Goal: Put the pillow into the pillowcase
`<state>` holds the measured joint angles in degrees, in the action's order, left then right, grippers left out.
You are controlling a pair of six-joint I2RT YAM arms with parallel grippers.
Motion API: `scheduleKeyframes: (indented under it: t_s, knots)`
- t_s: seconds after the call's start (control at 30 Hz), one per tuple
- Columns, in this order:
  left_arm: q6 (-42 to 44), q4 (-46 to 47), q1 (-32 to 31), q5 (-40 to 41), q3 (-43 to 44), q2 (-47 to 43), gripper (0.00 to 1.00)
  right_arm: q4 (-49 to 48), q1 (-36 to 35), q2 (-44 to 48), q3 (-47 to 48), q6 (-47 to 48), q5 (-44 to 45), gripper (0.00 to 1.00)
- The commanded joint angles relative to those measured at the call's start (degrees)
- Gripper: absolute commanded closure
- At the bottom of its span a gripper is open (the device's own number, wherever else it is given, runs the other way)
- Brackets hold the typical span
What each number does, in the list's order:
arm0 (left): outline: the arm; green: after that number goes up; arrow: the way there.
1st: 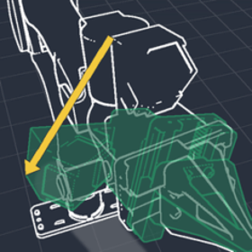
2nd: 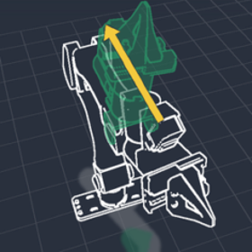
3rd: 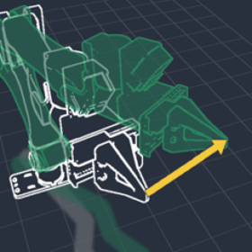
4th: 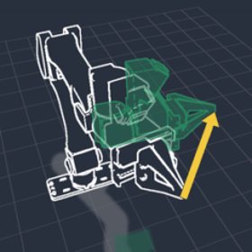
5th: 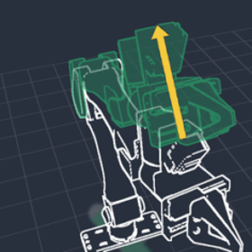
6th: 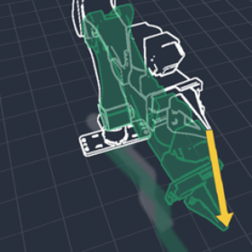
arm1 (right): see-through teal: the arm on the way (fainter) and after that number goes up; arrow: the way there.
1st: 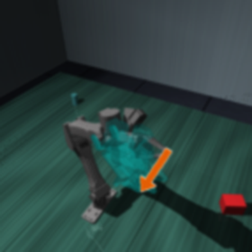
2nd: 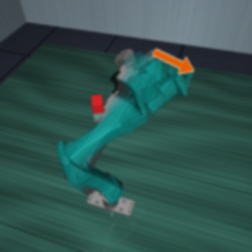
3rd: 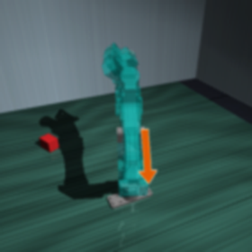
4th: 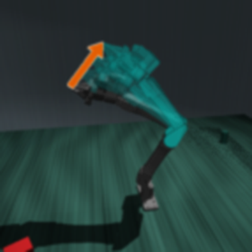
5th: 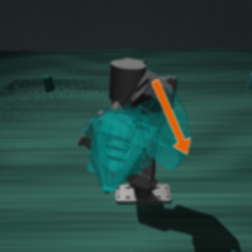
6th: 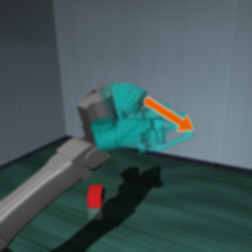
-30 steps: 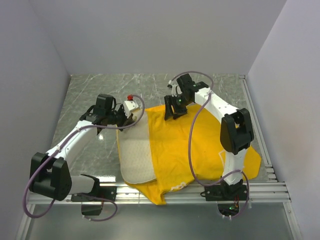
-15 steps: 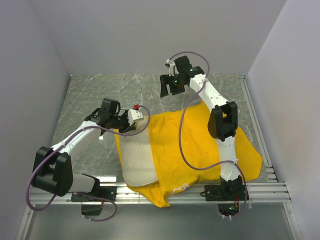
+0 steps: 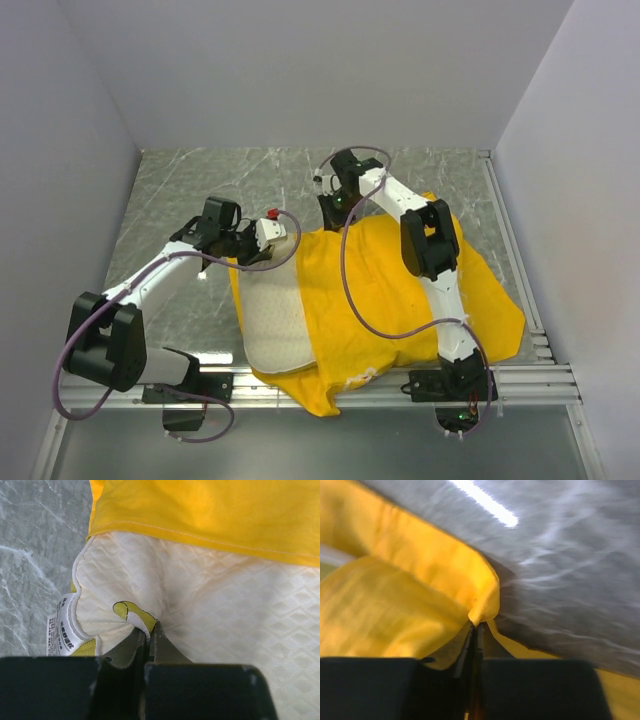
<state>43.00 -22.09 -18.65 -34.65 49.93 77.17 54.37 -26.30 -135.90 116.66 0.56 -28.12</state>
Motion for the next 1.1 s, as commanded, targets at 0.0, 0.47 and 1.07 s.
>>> scheduleKeyframes:
  t_s: [0.0,0.47,1.07]
  knots:
    - [0.8,2.6,-0.7,-2.4,1.8,0.9,1.0,2.6,-2.3,2.0,2.6,-0.4,-11.7,1.0]
    - [-4.9,20.3,-7.8,-0.3,0.6,-1.5,1.0,-34.8,-9.8,13.8,-7.6,-43.1,-23.8,1.0]
    - [4.5,12.0,-8.9,-1.6,-5.6,-10.5,1.0,-17.4,-5.6,10.2,-4.4,-11.8,7.9,0.8]
